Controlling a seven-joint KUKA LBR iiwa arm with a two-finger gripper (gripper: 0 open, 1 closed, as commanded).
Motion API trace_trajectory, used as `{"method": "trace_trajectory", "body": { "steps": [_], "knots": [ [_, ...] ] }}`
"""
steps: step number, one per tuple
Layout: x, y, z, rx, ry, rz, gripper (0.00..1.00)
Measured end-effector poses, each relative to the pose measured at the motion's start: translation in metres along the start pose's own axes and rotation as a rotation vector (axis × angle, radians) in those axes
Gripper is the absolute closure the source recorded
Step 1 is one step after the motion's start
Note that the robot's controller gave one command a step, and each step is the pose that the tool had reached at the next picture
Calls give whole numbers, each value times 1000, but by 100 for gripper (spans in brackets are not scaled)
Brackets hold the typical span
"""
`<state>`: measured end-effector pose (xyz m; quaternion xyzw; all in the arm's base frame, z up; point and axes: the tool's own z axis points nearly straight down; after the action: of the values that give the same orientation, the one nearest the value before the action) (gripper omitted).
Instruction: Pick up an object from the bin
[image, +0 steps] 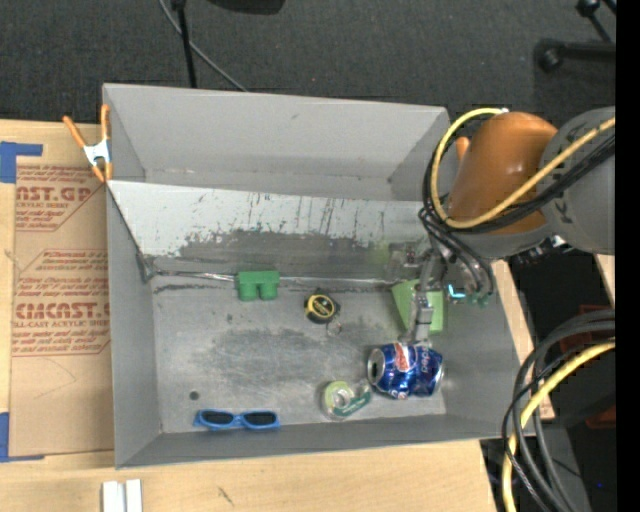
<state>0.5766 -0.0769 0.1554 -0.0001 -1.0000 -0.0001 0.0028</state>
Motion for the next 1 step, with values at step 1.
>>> {"method": "trace_trajectory", "body": {
  "steps": [1],
  "knots": [
    [84,-27,87,1,-8,-343,0]
  ]
}}
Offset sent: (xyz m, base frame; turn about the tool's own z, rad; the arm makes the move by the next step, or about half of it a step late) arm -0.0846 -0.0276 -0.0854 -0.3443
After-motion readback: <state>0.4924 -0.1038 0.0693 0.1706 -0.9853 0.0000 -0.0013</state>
